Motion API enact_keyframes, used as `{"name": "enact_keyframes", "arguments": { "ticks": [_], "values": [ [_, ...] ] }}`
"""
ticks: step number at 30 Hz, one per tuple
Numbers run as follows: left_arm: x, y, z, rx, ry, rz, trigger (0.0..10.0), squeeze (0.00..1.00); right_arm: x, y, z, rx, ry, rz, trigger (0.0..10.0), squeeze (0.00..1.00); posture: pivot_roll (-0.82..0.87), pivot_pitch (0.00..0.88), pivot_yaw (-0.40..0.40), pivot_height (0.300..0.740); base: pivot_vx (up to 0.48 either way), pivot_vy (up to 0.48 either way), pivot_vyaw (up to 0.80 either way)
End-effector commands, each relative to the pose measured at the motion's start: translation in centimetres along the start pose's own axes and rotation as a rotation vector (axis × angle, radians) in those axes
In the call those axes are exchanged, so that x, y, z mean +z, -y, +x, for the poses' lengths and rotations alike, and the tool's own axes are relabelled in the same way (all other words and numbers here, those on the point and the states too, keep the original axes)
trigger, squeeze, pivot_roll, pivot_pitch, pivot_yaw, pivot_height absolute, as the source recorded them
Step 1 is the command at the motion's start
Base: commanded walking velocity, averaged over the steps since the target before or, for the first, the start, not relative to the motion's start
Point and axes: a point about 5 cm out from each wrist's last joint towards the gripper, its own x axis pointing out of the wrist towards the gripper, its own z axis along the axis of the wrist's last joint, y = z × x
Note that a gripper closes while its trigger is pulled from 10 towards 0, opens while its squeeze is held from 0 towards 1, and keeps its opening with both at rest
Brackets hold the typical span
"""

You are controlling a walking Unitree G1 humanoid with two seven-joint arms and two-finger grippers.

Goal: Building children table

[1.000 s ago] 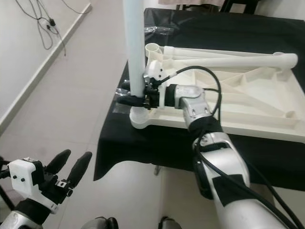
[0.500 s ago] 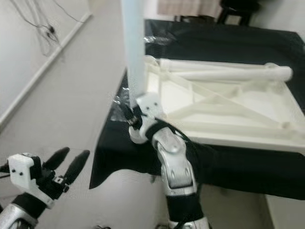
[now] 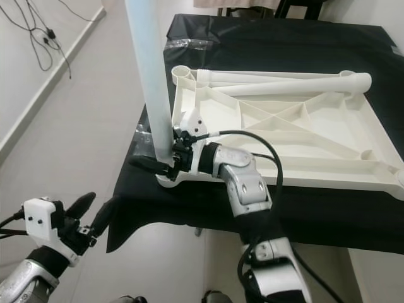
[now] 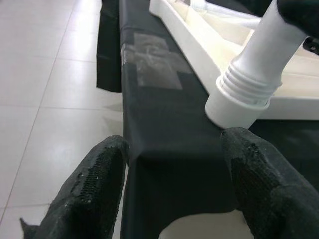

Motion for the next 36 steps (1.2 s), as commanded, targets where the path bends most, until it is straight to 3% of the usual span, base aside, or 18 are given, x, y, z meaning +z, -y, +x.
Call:
{"name": "enact_keyframes", "arguments": {
  "ticks": [1, 3, 4, 6, 7, 13, 19, 21, 23, 24, 25, 26, 27, 28, 29, 30, 35, 36],
  "values": [
    [-0.5, -0.2, -0.2, 0.006, -0.020, 0.007, 10.0, 0.00, 0.2, 0.3, 0.3, 0.017, 0.007, -0.020, 10.0, 0.00, 0.07, 0.126, 0.018, 0.740, 0.000, 0.000, 0.00],
    [-0.5, -0.2, 0.0, 0.007, -0.019, 0.009, 10.0, 0.00, 0.5, 1.0, 0.7, 0.006, 0.003, -0.028, 10.0, 0.00, 0.07, 0.123, 0.017, 0.740, 0.000, 0.000, 0.00],
    [-0.6, -0.2, 0.1, 0.008, -0.017, 0.010, 10.0, 0.00, 0.7, 1.6, 1.2, -0.001, -0.003, -0.035, 7.7, 0.00, 0.08, 0.121, 0.018, 0.740, 0.000, 0.000, 0.00],
    [-0.6, -0.2, 0.1, 0.008, -0.017, 0.010, 10.0, 0.00, 0.7, 1.6, 1.2, -0.001, -0.003, -0.035, 7.7, 0.00, 0.08, 0.121, 0.018, 0.740, 0.000, 0.000, 0.00],
    [-0.6, -0.3, 0.3, 0.009, -0.016, 0.012, 10.0, 0.00, 1.0, 2.0, 1.5, 0.011, -0.007, -0.033, 0.0, 0.00, 0.07, 0.117, 0.018, 0.740, 0.000, 0.000, 0.00],
    [-0.7, -0.3, 0.5, 0.010, -0.014, 0.015, 10.0, 0.00, 1.3, 2.2, 1.7, 0.082, -0.014, -0.019, 0.0, 0.00, 0.07, 0.117, 0.019, 0.740, 0.000, 0.000, 0.00],
    [-0.8, -0.4, 0.6, 0.008, -0.010, 0.012, 10.0, 0.00, 0.7, 2.7, 0.2, 0.123, -0.060, -0.056, 0.0, 0.00, 0.04, 0.112, 0.029, 0.740, 0.000, 0.000, 0.00],
    [-0.6, -0.4, 0.5, 0.004, -0.009, 0.010, 10.0, 0.00, -1.1, 2.5, -1.3, 0.015, -0.152, -0.110, 0.0, 0.00, 0.04, 0.119, 0.022, 0.740, 0.000, 0.000, 0.00],
    [-0.6, -0.4, 0.5, 0.004, -0.009, 0.010, 10.0, 0.00, -1.1, 2.5, -1.3, 0.015, -0.152, -0.110, 0.0, 0.00, 0.04, 0.119, 0.022, 0.740, 0.000, 0.000, 0.00],
    [-0.5, -0.5, 0.4, 0.005, -0.007, 0.010, 10.0, 0.00, -3.2, 1.6, -0.7, -0.214, -0.226, -0.084, 0.0, 0.00, 0.04, 0.123, 0.011, 0.740, 0.000, 0.000, 0.00],
    [-0.5, -0.5, 0.4, 0.005, -0.007, 0.010, 10.0, 0.00, -3.2, 1.6, -0.7, -0.214, -0.226, -0.084, 0.0, 0.00, 0.04, 0.123, 0.011, 0.740, 0.000, 0.000, 0.00],
    [-0.4, -0.6, 0.2, 0.007, -0.005, 0.010, 10.0, 0.00, -6.0, -1.1, 0.0, -0.504, -0.261, 0.065, 0.0, 0.00, 0.02, 0.134, 0.025, 0.740, 0.000, 0.000, 0.00],
    [-0.3, -0.8, 0.3, 0.009, -0.004, 0.010, 10.0, 0.00, -7.3, -3.7, 0.7, -0.634, -0.277, 0.081, 0.0, 0.00, 0.01, 0.138, 0.049, 0.740, 0.000, 0.000, 0.00],
    [-0.3, -0.8, 0.3, 0.009, -0.004, 0.010, 10.0, 0.00, -7.3, -3.7, 0.7, -0.634, -0.277, 0.081, 0.0, 0.00, 0.01, 0.138, 0.049, 0.740, 0.000, 0.000, 0.00],
    [-0.3, -0.9, 0.3, 0.011, -0.003, 0.011, 10.0, 0.00, -7.7, -5.3, 1.0, -0.699, -0.273, 0.086, 0.0, 0.00, 0.01, 0.139, 0.046, 0.740, 0.000, 0.000, 0.00],
    [-0.4, -0.9, 0.4, 0.006, -0.007, 0.013, 10.0, 0.00, -8.1, -5.5, 1.7, -0.676, -0.265, 0.087, 0.0, 0.00, 0.04, 0.115, 0.026, 0.740, 0.000, 0.000, 0.00],
    [-0.6, -0.9, 0.4, 0.008, -0.008, 0.016, 10.0, 0.00, -8.1, -4.6, 3.1, -0.596, -0.256, 0.065, 0.0, 0.00, 0.04, 0.114, 0.022, 0.740, 0.000, 0.000, 0.00],
    [-0.7, -0.9, 0.4, 0.022, -0.003, 0.014, 10.0, 0.00, -7.9, -4.6, 3.5, -0.572, -0.249, 0.054, 10.0, 0.00, 0.04, 0.113, 0.018, 0.740, 0.000, 0.000, 0.00]
  ]
}}
